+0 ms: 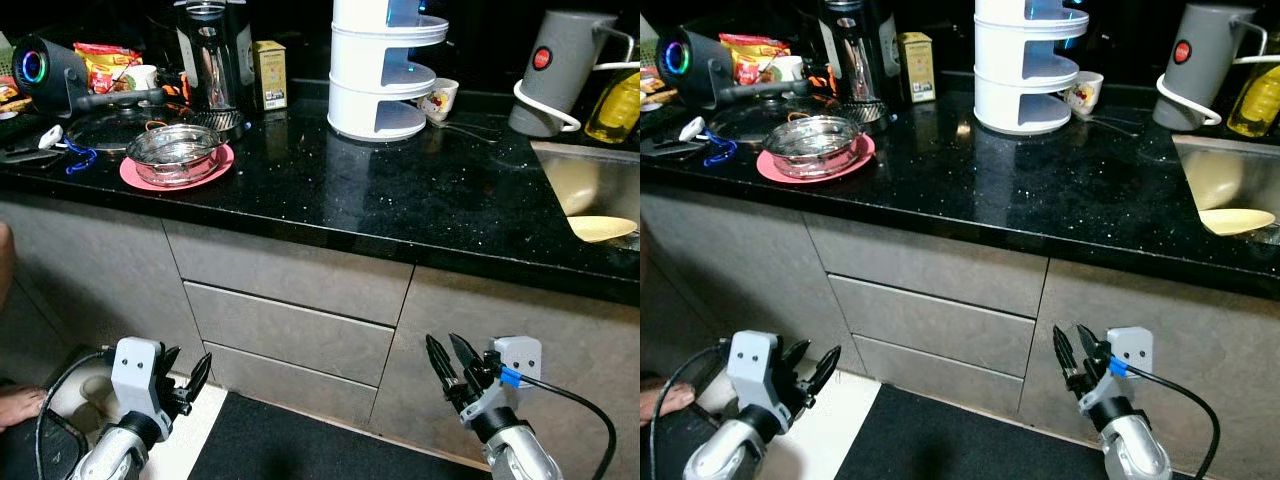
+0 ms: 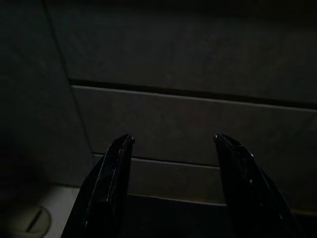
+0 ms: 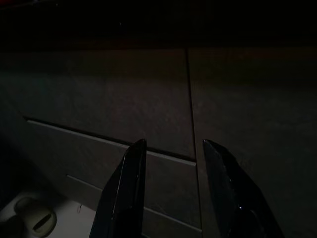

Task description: Kitchen organization

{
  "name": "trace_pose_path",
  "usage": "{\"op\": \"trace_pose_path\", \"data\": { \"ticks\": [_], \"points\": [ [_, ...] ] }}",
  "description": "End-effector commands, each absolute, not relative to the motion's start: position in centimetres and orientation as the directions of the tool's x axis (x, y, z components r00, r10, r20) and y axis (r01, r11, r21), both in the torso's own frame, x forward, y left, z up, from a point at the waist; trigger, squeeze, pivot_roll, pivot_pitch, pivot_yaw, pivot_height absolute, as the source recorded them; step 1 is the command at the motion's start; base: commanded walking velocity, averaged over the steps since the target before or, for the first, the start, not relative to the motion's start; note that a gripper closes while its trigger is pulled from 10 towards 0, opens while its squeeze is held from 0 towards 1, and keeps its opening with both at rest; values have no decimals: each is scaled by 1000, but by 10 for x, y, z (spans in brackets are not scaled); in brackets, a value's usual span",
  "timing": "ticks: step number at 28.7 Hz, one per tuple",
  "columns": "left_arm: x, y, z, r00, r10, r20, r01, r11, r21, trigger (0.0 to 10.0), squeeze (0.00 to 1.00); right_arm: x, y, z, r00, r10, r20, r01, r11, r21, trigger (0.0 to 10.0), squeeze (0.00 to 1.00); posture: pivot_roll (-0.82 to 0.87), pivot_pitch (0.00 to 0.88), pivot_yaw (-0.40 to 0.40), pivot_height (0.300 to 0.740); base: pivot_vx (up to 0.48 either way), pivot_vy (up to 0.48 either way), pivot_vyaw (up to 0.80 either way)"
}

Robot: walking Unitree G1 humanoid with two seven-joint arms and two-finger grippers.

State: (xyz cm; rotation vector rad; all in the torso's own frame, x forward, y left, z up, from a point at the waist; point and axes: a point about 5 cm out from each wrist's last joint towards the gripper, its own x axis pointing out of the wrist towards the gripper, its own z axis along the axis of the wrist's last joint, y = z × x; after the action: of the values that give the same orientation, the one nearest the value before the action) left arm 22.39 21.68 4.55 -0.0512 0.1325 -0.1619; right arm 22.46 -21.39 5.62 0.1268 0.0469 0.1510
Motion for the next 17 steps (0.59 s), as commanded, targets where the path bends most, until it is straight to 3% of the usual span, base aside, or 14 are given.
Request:
{"op": "trace_pose_path", "data": {
  "ticks": [1, 17],
  "points": [
    [223, 216, 46, 977, -157, -144, 151, 987, -53, 10000, 0, 225, -210, 56, 987, 158, -42, -150, 979, 139, 10000, 0, -52, 16, -1, 740, 0, 0, 0],
    [220, 211, 60, 982, -104, -155, 96, 994, -60, 10000, 0, 225, -206, 64, 992, 126, -24, -121, 982, 141, 10000, 0, -48, 16, -9, 740, 0, 0, 0]
  ]
}}
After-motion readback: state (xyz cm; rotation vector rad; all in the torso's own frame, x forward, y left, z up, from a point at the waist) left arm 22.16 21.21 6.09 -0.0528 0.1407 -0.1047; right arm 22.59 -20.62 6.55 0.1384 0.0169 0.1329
